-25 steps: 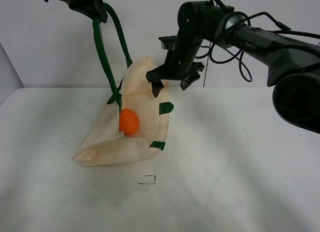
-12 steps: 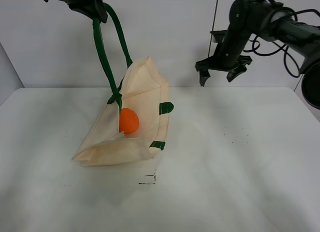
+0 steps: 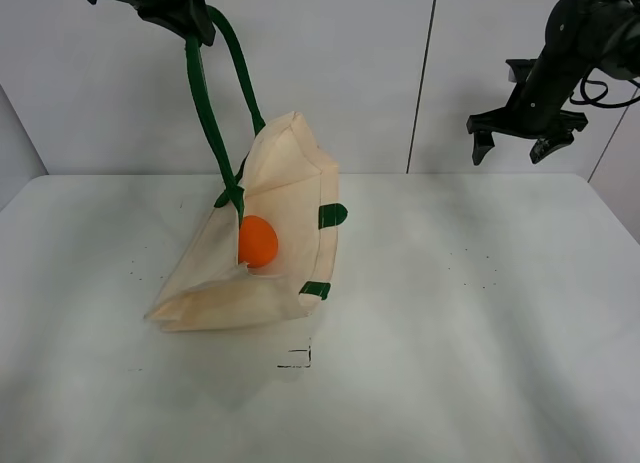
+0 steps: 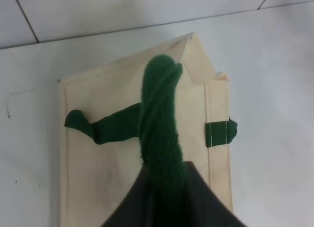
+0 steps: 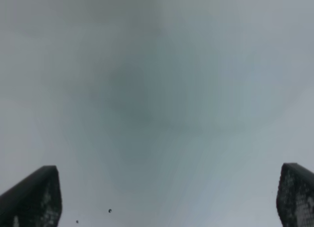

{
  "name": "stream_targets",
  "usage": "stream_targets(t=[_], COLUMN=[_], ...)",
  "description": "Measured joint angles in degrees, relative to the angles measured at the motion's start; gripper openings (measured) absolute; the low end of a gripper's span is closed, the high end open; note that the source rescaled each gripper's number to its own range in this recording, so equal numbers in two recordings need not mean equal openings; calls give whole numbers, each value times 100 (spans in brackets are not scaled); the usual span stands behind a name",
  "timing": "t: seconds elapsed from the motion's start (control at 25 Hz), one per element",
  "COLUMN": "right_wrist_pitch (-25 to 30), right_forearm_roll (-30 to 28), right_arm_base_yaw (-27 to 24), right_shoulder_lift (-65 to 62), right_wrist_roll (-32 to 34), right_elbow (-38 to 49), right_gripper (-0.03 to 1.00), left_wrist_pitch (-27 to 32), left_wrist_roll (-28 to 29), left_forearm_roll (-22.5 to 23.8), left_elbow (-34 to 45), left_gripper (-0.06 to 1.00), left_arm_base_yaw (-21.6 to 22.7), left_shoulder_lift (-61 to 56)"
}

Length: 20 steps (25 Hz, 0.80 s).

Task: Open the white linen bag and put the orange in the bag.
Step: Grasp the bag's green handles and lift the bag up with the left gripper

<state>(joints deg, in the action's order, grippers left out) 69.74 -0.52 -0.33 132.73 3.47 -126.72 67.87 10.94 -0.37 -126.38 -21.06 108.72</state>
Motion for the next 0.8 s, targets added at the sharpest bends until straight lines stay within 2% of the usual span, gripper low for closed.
stream_targets(t=[0.16, 0.28, 0.8], right_wrist_pitch=[-11, -10, -1], right_forearm_roll=[100, 148, 188], right_arm_base_yaw=[-1, -1, -1], right_shoulder_lift=[-361, -962, -4782], right_wrist_roll=[-98, -195, -434], right_elbow=[505, 1237, 5484], right_gripper=[100, 100, 100], left_wrist_pitch=[0, 0, 0], left_wrist_roll=[0, 0, 0], left_forearm_roll=[0, 0, 0], left_elbow=[0, 0, 0], left_gripper=[0, 0, 0], left_arm_base_yaw=[0, 0, 0], left_shoulder_lift=[0, 0, 0])
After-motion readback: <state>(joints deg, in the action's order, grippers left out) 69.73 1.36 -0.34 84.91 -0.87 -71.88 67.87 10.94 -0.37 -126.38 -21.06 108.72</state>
